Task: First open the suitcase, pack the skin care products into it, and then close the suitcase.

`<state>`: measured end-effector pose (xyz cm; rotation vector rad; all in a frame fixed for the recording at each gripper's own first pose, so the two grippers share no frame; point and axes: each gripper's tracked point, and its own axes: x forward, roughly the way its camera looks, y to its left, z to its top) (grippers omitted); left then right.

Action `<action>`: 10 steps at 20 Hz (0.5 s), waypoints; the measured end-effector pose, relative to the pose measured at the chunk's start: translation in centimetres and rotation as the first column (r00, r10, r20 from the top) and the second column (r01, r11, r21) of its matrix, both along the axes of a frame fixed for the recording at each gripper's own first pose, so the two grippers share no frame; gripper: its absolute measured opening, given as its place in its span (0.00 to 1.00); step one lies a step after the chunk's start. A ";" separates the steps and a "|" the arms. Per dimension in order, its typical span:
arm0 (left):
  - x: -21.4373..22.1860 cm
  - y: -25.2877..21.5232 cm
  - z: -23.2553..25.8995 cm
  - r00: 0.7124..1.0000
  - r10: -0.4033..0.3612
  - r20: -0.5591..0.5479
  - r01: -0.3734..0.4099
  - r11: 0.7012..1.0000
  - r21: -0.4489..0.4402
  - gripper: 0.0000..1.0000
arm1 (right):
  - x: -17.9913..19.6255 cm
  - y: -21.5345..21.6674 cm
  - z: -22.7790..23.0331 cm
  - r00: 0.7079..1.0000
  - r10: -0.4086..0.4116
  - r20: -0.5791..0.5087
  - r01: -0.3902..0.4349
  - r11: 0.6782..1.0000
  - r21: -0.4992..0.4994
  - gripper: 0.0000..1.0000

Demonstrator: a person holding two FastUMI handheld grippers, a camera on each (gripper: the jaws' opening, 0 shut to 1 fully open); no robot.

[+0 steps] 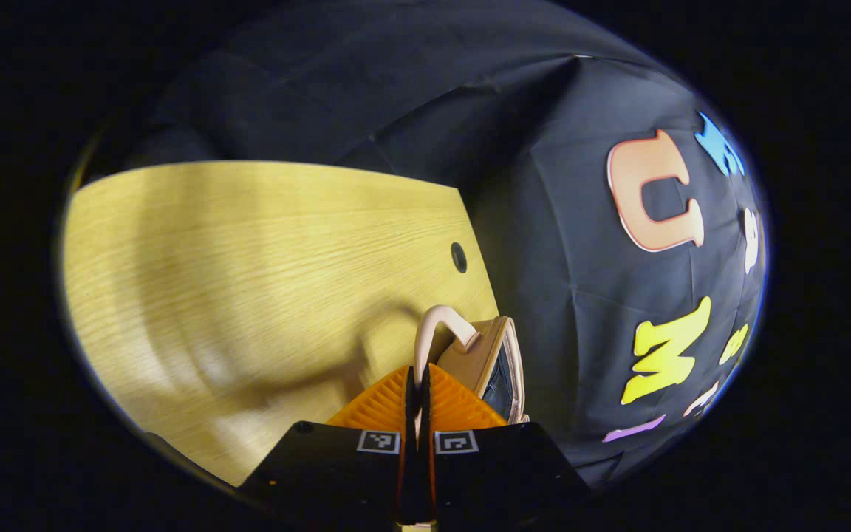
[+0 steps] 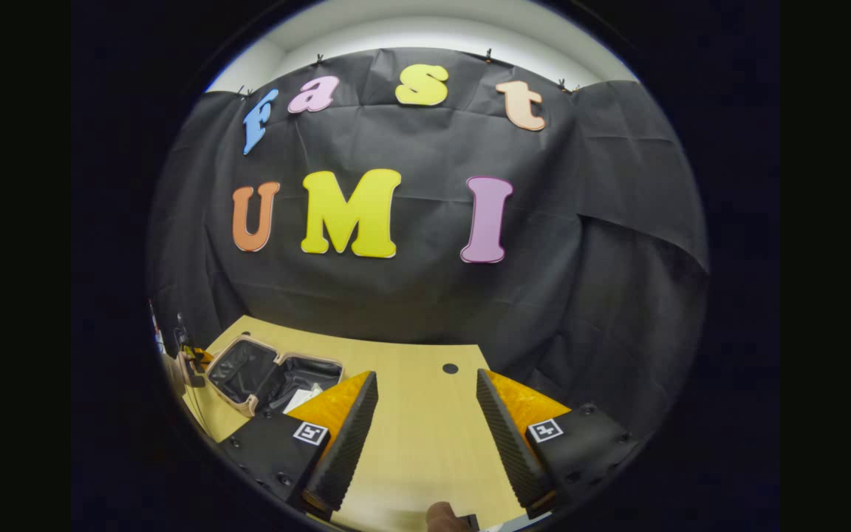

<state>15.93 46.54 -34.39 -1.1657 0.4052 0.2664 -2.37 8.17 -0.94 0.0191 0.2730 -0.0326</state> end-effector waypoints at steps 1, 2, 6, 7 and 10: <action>0.3 -0.1 1.6 1.000 -0.005 0.016 0.004 0.999 0.048 0.04 | 0.0 0.0 0.1 1.000 0.000 0.004 0.000 1.000 0.012 0.80; 0.6 -0.3 3.3 0.999 -0.014 0.030 0.011 0.996 0.086 0.04 | 0.1 0.0 0.0 1.000 0.003 0.004 -0.003 1.000 0.024 0.79; 1.5 -2.2 10.1 0.992 -0.105 0.075 0.084 0.967 0.241 0.03 | 0.3 -0.3 -0.2 1.000 0.012 0.018 -0.013 0.998 0.055 0.79; 1.7 -2.8 11.5 0.988 -0.127 0.085 0.098 0.954 0.284 0.03 | 0.3 -0.4 -0.4 1.000 0.020 0.016 -0.021 0.998 0.067 0.79; 2.4 -5.7 15.5 0.977 -0.178 0.115 0.120 0.913 0.391 0.03 | 0.5 -1.1 -0.6 0.999 0.041 0.020 -0.042 0.995 0.088 0.79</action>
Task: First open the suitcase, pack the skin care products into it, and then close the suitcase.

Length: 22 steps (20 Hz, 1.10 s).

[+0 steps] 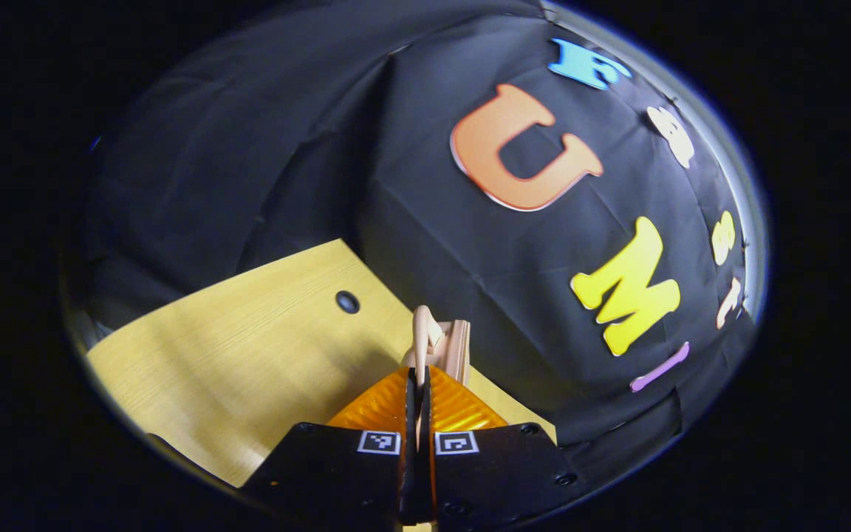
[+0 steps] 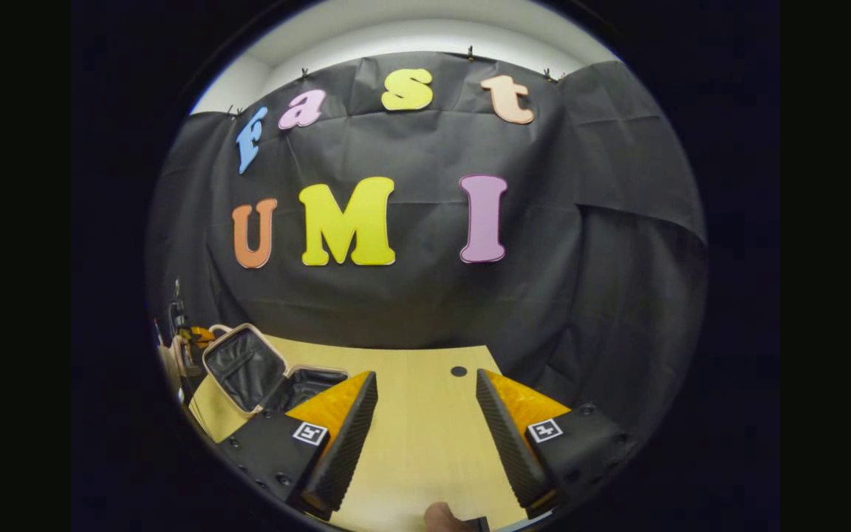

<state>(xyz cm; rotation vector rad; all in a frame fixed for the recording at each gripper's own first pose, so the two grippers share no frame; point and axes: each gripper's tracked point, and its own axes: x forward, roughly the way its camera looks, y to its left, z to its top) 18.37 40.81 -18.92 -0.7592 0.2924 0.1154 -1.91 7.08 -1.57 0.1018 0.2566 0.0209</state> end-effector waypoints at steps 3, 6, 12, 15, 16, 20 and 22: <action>-0.9 -3.8 4.3 0.998 -0.031 0.055 0.025 0.994 0.107 0.03 | 0.9 -1.5 0.7 0.999 0.006 0.031 -0.007 1.000 0.006 0.79; -1.3 -8.8 7.1 0.993 -0.067 0.093 0.049 0.982 0.185 0.03 | 1.4 -2.7 1.1 0.998 0.025 0.062 -0.025 1.000 -0.003 0.80; -1.5 -21.1 8.8 0.981 -0.171 0.089 0.129 0.925 0.358 0.03 | 1.6 -6.3 1.6 0.990 0.085 0.112 -0.081 0.996 -0.040 0.79; -1.5 -26.1 7.5 0.977 -0.204 0.064 0.169 0.919 0.356 0.03 | 1.5 -8.6 1.2 0.989 0.103 0.109 -0.101 0.995 -0.026 0.80; -1.3 -27.6 7.1 0.978 -0.203 0.056 0.171 0.920 0.353 0.03 | 1.5 -9.5 1.2 0.988 0.106 0.115 -0.104 0.994 -0.024 0.80; -0.8 -33.0 4.0 0.975 -0.220 -0.031 0.217 0.914 0.343 0.03 | 1.1 -13.6 0.1 0.986 0.108 0.123 -0.108 0.994 -0.010 0.77; -0.6 -35.3 2.2 0.970 -0.227 -0.091 0.245 0.898 0.365 0.03 | 1.0 -15.3 -0.9 0.989 0.106 0.105 -0.109 0.994 0.020 0.79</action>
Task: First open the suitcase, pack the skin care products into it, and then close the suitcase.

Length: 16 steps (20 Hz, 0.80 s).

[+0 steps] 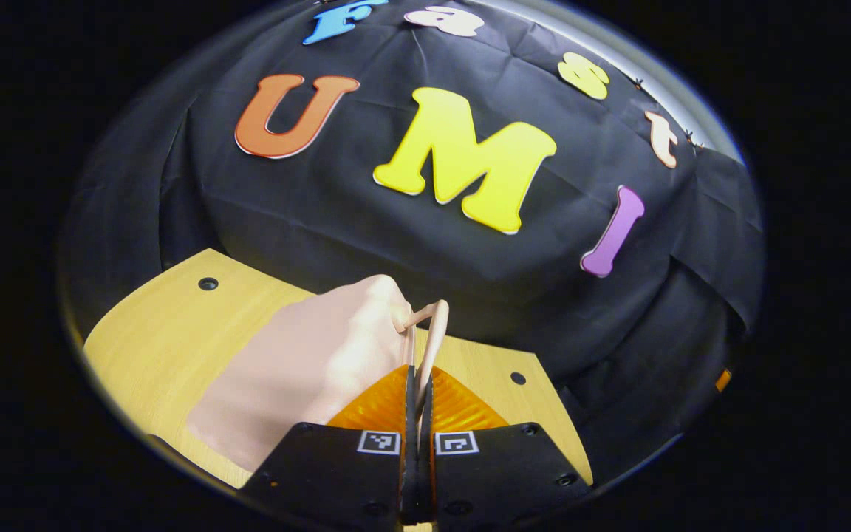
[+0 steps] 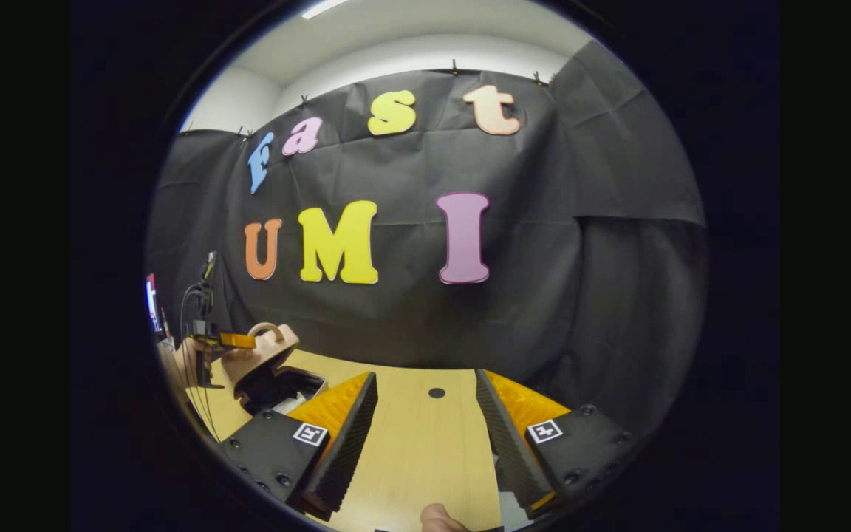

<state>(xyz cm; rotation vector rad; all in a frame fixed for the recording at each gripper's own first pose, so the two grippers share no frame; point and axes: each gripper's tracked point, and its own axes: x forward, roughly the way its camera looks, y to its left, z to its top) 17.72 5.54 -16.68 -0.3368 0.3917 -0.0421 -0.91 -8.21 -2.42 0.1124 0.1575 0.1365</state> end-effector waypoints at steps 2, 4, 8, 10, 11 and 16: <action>0.1 -1.6 -1.5 0.999 0.000 -0.043 0.001 0.999 0.036 0.04 | 0.1 -1.9 -0.5 1.000 -0.008 0.000 0.008 1.000 0.025 0.80; 0.2 -3.4 -3.7 0.996 -0.004 -0.087 0.011 0.997 0.072 0.03 | 0.2 -3.7 -1.6 1.000 -0.019 -0.002 0.019 0.999 0.041 0.80; 0.1 -6.5 -8.9 0.978 -0.016 -0.209 0.036 0.995 0.090 0.03 | 0.4 -6.2 -6.0 0.997 -0.029 -0.077 0.036 0.995 0.088 0.80; 0.2 -7.5 -10.4 0.971 0.000 -0.241 0.034 0.990 0.136 0.04 | 0.7 -7.8 -7.3 0.995 -0.059 -0.081 0.064 0.996 0.067 0.80; 0.2 -7.8 -10.9 0.968 0.010 -0.250 0.030 0.987 0.155 0.04 | 0.8 -8.4 -7.5 0.995 -0.069 -0.074 0.072 0.996 0.049 0.80; 1.3 -9.2 -13.3 0.951 0.047 -0.306 0.008 0.984 0.177 0.06 | 0.3 -9.4 -8.9 0.994 -0.073 -0.084 0.075 0.997 0.016 0.80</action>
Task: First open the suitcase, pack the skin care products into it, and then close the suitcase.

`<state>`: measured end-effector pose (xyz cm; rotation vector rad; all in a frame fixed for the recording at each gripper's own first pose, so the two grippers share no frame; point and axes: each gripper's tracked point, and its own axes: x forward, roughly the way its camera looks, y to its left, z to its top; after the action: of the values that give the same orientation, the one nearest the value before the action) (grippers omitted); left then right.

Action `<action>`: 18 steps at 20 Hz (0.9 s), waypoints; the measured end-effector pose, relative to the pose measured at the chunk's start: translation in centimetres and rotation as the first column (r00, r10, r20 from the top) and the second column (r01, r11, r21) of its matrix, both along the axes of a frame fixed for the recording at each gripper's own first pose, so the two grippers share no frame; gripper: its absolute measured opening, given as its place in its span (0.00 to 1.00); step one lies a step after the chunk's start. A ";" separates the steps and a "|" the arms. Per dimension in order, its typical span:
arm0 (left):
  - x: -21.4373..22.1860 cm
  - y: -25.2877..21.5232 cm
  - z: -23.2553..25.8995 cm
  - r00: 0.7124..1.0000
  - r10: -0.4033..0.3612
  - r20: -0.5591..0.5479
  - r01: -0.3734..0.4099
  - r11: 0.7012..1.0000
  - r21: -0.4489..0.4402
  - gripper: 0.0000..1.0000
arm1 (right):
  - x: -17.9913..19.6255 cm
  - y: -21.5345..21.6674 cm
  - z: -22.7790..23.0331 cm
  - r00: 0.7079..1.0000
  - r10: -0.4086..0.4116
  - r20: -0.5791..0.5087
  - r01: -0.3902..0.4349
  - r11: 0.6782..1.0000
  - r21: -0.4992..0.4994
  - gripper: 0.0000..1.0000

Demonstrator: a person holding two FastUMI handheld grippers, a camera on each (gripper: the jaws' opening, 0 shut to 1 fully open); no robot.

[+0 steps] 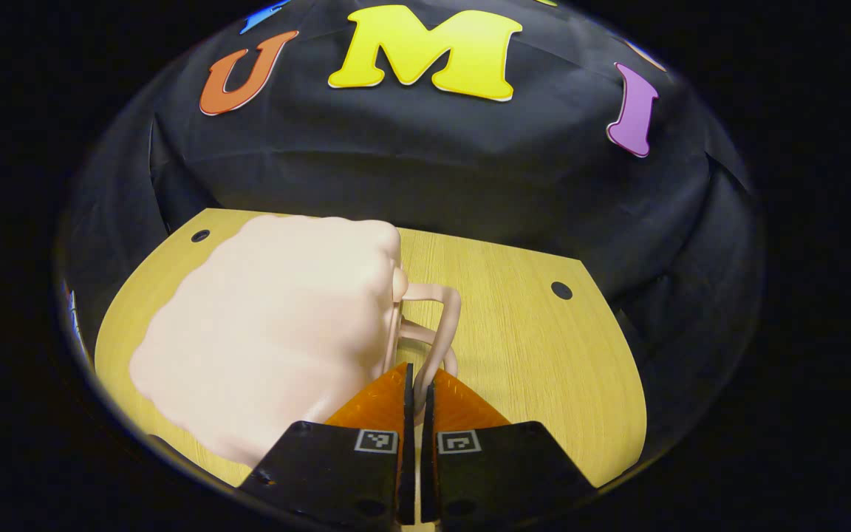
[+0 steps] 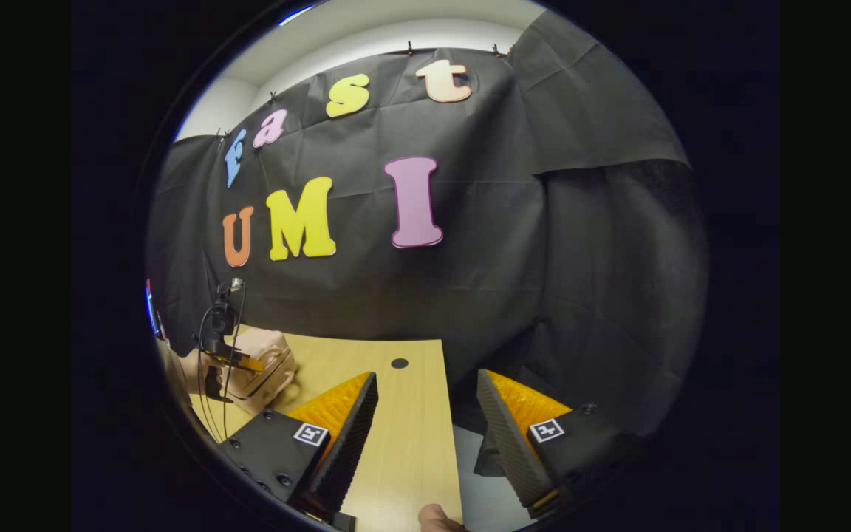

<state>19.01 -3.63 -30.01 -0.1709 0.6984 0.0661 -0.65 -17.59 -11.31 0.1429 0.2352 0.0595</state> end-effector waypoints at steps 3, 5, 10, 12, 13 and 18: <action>0.3 -1.5 -0.2 1.000 -0.012 -0.011 0.012 1.000 0.002 0.21 | 0.2 -0.1 0.5 1.000 -0.019 0.016 0.019 1.000 -0.013 0.80; 0.1 -1.8 0.7 1.000 0.007 -0.002 -0.007 1.000 0.021 0.54 | 0.5 0.4 1.1 0.999 -0.029 0.026 0.030 0.999 -0.037 0.80; -0.5 -1.7 8.5 0.986 0.021 0.164 -0.026 0.999 0.028 0.90 | 1.5 3.2 5.0 0.995 -0.046 0.087 0.055 0.993 -0.100 0.80; -1.2 -0.7 12.8 0.967 0.022 0.255 -0.039 0.997 0.061 0.93 | 2.1 4.8 7.0 0.992 -0.053 0.113 0.065 0.992 -0.104 0.77; -1.5 -0.3 15.1 0.953 0.010 0.304 -0.036 0.996 0.078 0.94 | 2.5 5.8 7.8 0.991 -0.053 0.122 0.066 0.993 -0.099 0.80; -3.9 2.8 24.8 0.877 -0.037 0.479 -0.062 0.980 0.191 0.96 | 5.3 10.4 12.8 0.982 -0.066 0.174 0.076 0.996 -0.052 0.80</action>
<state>15.16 -0.87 -5.26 0.0065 0.1878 0.1020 4.66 -7.21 1.48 0.0874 0.0586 -0.0064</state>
